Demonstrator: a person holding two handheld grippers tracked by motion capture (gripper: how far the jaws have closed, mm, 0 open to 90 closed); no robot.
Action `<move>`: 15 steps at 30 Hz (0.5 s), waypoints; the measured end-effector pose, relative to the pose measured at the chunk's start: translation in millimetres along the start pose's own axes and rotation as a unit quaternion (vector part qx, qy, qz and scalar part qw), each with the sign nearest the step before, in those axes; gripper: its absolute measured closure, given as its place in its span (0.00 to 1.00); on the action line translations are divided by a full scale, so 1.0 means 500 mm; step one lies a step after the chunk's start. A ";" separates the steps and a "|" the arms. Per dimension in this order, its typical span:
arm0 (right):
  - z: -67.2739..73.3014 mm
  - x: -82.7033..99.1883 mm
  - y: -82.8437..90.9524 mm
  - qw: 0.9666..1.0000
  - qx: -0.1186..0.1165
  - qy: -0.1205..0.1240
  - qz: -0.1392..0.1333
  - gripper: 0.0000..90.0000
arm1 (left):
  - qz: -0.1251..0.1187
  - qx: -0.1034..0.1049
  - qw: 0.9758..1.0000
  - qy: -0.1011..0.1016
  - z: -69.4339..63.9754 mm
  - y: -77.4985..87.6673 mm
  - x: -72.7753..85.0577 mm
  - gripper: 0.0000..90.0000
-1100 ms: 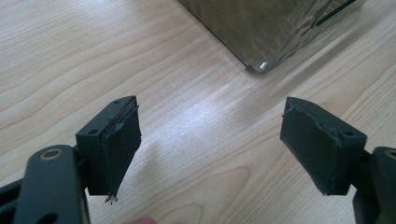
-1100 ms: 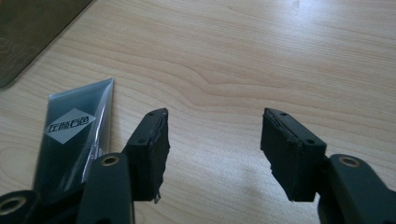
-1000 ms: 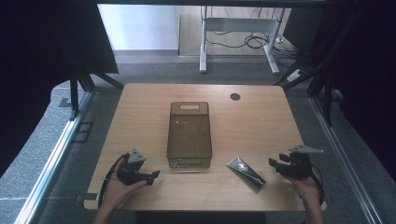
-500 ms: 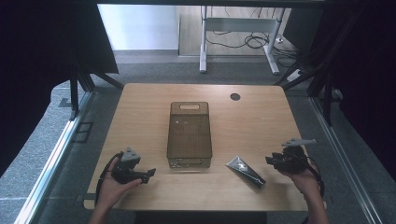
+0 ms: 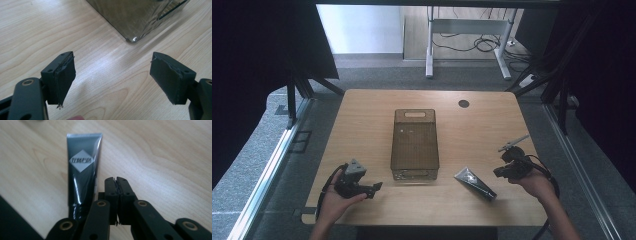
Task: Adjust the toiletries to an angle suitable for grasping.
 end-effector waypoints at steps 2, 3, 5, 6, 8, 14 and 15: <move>0.006 -0.004 0.001 1.000 -0.006 0.007 0.019 0.99 | 0.001 0.000 1.000 0.001 -0.001 -0.001 0.000 0.23; 0.015 -0.009 0.001 0.999 -0.015 0.011 0.026 1.00 | 0.000 0.000 1.000 -0.001 -0.001 0.000 0.000 0.23; 0.020 -0.011 0.002 0.999 -0.020 0.013 0.027 1.00 | -0.002 0.001 1.000 -0.002 0.000 0.001 -0.001 0.23; 0.028 -0.014 0.001 0.999 -0.027 0.016 0.027 1.00 | -0.002 0.001 1.000 -0.002 0.001 0.002 -0.001 0.23; 0.042 -0.017 -0.004 0.999 -0.038 0.021 0.029 1.00 | -0.003 0.001 1.000 -0.003 0.002 0.004 -0.001 0.23; 0.094 -0.018 -0.028 0.995 -0.069 0.047 0.053 1.00 | -0.005 0.001 1.000 -0.002 0.001 0.006 -0.002 0.23; 0.094 -0.018 -0.028 0.995 -0.069 0.047 0.053 1.00 | -0.004 0.001 1.000 -0.003 0.001 0.006 -0.002 0.23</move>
Point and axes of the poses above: each handheld gripper's, and its own axes: y roughly backward along the jaws, x roughly out of its underside, z roughly to its left, the point moved 3 cm from there along -y, roughly forward along the jaws, and after that the axes turned 10 degrees about y, right-handed, at the moved point
